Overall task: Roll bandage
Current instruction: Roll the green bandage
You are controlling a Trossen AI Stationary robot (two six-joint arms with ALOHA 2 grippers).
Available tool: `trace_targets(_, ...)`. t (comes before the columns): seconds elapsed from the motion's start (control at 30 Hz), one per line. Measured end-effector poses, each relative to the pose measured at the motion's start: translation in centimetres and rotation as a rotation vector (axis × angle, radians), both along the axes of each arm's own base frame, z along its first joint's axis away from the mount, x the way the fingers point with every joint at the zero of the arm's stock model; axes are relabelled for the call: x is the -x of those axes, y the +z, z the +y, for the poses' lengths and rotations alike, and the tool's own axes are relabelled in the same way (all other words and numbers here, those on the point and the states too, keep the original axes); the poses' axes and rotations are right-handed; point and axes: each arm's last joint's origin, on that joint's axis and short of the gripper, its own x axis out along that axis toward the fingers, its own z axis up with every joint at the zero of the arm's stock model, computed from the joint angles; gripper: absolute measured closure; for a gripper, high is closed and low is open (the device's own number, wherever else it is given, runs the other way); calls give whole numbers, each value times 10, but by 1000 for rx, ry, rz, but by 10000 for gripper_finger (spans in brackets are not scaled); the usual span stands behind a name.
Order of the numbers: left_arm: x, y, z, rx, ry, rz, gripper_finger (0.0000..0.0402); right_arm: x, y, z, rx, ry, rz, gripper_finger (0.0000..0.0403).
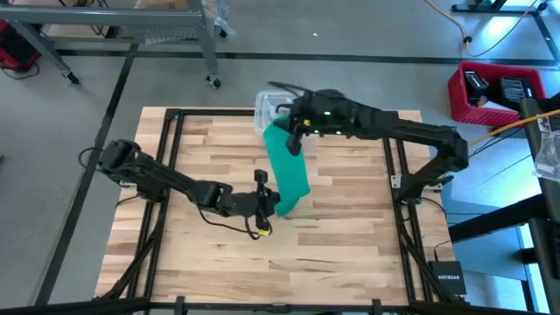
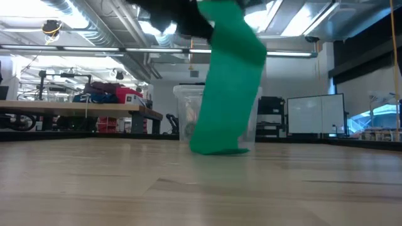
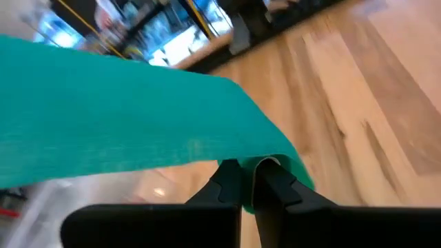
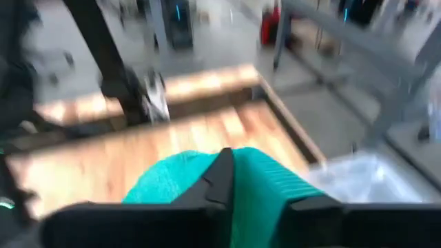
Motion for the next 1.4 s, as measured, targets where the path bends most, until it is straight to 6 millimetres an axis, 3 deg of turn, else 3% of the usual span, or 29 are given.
trace_targets(0.23,-8,-24,-6,75,10,38,397,-30,-62,-12,-156,146,245,239)
trace_targets(0.33,-11,-31,-6,91,25,44,393,-30,-71,-11,-230,222,298,201)
trace_targets(0.47,-12,-33,-4,109,49,39,394,-23,-65,-8,-257,251,318,170)
trace_targets(0.63,-15,-31,1,116,73,10,395,-19,-55,-8,-227,228,294,158)
trace_targets(0.87,-18,-29,8,154,107,-20,388,-11,-63,-3,-314,274,397,158)
trace_targets(1.1,-18,-28,8,175,121,-32,389,2,-70,-8,-209,47,561,158)
trace_targets(1.2,-18,-28,8,182,127,-35,386,6,-70,-6,-222,93,615,158)
trace_targets(1.3,-18,-28,8,185,127,-37,388,8,-57,-4,-212,122,577,158)
trace_targets(1.4,-18,-28,8,183,127,-37,390,10,-45,5,-247,259,555,158)
